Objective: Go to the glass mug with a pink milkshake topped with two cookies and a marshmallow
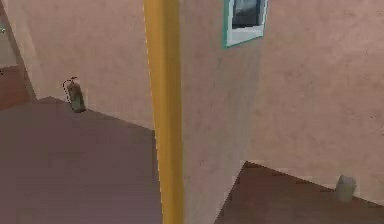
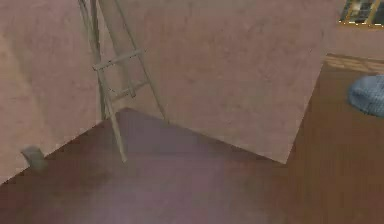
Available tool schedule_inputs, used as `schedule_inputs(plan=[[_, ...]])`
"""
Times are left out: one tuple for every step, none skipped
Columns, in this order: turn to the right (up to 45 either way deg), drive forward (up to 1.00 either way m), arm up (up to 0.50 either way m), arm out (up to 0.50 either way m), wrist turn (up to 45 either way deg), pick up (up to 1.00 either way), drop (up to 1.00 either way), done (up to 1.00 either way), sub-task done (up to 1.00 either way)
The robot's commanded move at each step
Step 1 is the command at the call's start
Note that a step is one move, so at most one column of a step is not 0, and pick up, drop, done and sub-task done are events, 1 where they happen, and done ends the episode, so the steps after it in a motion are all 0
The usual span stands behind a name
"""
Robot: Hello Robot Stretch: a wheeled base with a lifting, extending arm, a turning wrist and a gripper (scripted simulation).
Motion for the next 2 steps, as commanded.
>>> schedule_inputs(plan=[[45.0,0.00,0.00,0.00,0.0,0.00,0.00,0.00,0.00],[45.0,0.00,0.00,0.00,0.0,0.00,0.00,0.00,0.00]])
